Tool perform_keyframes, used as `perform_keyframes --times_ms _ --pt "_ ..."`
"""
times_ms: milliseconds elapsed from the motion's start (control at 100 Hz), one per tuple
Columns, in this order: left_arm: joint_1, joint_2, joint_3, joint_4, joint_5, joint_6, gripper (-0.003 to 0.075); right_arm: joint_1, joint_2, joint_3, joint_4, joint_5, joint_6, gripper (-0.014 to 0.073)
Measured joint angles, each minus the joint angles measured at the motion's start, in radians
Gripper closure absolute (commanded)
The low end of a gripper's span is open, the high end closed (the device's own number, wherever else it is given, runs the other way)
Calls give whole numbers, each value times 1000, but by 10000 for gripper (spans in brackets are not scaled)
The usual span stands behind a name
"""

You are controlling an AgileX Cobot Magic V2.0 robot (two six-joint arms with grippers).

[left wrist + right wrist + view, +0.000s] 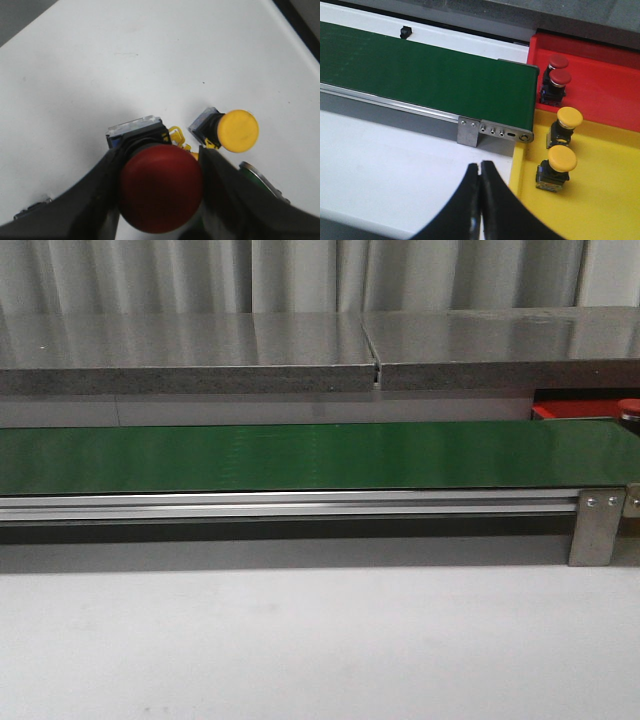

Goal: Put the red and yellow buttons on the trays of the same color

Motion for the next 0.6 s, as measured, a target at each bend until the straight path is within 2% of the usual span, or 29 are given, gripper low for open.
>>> perform_keyframes --times_ms 350,600 --pt "-17 -276 348 -85 -72 145 603 0 0 0 0 0 0 715" --pt "-102 -332 434 -91 -69 198 603 0 0 0 0 0 0 715"
